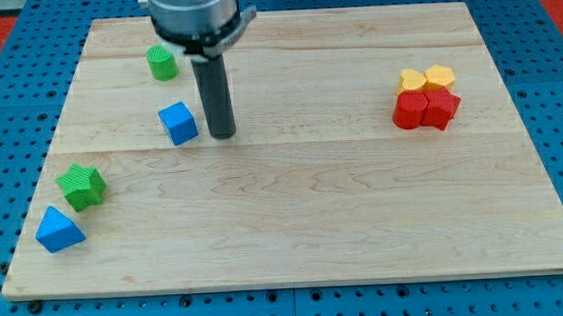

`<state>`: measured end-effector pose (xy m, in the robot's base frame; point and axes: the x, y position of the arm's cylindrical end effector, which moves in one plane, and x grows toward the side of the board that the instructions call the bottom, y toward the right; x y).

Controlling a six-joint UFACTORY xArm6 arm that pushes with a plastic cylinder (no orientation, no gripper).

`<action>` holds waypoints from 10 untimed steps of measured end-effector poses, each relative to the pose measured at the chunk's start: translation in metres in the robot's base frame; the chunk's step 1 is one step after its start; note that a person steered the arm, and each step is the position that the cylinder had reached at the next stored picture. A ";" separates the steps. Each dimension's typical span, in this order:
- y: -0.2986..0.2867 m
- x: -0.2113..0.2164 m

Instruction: Place the green circle bottom right to the blue cube

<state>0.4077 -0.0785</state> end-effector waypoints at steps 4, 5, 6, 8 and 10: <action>-0.126 -0.007; -0.022 -0.053; -0.027 -0.111; -0.123 -0.111; -0.157 -0.039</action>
<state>0.3689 -0.2356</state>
